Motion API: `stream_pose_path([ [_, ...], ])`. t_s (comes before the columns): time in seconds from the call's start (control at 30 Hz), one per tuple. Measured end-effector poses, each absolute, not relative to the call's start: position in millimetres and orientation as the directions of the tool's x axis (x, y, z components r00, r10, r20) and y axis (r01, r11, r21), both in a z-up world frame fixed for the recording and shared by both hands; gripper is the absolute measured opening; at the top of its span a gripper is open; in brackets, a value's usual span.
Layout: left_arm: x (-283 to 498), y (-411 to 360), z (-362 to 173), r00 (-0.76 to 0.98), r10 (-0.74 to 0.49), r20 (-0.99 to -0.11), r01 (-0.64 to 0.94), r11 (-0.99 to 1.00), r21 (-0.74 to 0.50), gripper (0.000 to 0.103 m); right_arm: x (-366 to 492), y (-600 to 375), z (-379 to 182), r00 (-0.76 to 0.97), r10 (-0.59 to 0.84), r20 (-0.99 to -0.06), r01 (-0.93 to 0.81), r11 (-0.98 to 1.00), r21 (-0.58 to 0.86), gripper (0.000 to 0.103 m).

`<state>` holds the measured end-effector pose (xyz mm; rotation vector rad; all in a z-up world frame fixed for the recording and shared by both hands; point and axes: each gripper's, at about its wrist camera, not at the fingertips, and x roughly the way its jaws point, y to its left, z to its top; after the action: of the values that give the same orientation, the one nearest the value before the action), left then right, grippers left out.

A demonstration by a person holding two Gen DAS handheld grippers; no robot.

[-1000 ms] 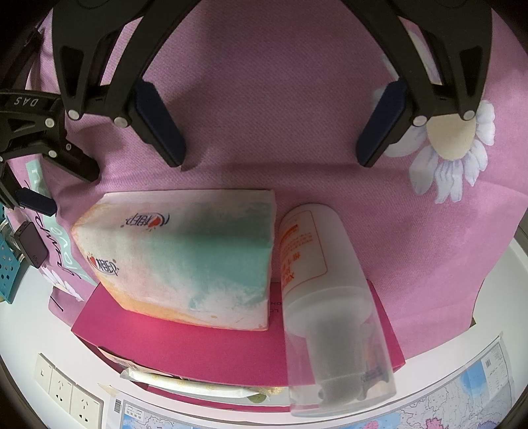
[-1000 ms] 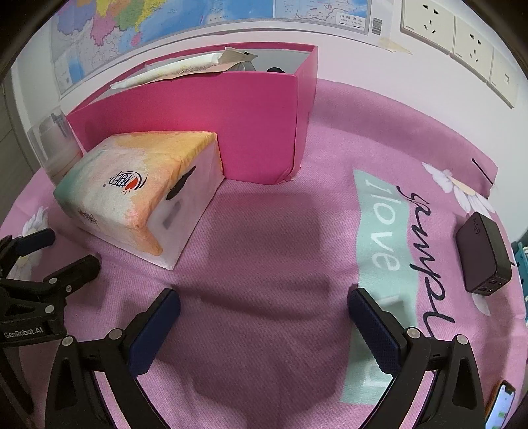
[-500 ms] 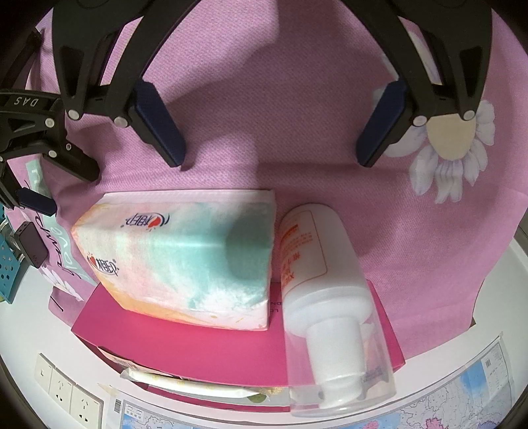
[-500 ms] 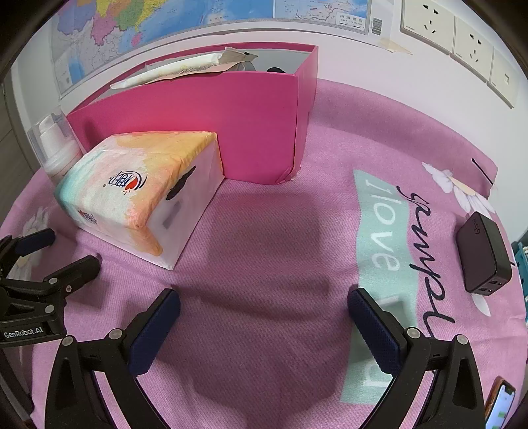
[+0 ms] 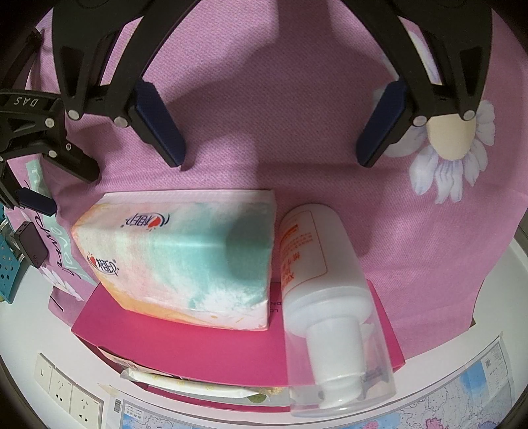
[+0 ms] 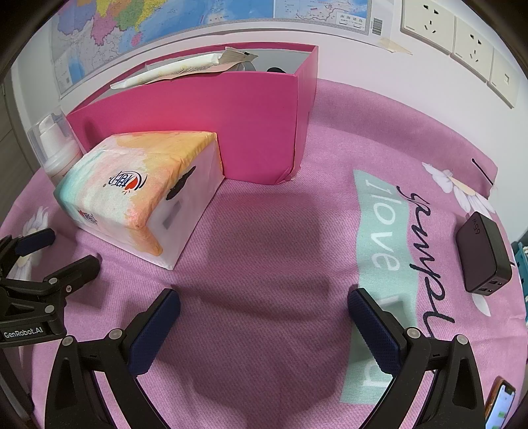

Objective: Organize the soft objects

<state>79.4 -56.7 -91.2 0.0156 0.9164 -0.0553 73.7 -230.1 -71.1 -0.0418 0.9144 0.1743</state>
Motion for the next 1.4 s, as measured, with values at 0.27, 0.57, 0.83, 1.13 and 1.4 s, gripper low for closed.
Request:
stream_pose_path([
  [0.27,78.7,-54.1,-91.4,0.609,-0.032,-0.793,0.036,0.999,-0.012,0.103,73.4,-229.6,-71.1,0.597,0.133,-0.791,-0.169,0.985,0.038,0.103],
  [0.57,77.7,-55.6,-91.7,0.609,-0.030,-0.793,0.035,0.999,-0.011,0.103,73.6,-229.6,-71.2,0.598,0.132,-0.791,-0.168,0.985,0.038,0.103],
  [0.83,88.3,-52.7,-87.1,0.555,-0.011,-0.832,-0.018,1.000,-0.026,0.103,73.4,-229.6,-71.1,0.598,0.133,-0.790,-0.168,0.985,0.038,0.103],
  [1.13,100.0,-51.5,-84.1,0.416,0.074,-0.906,-0.204,0.979,-0.013,0.103,73.4,-229.4,-71.0,0.598,0.133,-0.790,-0.168,0.985,0.038,0.103],
  [1.4,110.9,-47.7,-84.2,0.368,0.075,-0.927,-0.230,0.973,-0.013,0.103,73.4,-229.4,-71.0,0.598,0.133,-0.790,-0.168,0.985,0.039,0.103],
])
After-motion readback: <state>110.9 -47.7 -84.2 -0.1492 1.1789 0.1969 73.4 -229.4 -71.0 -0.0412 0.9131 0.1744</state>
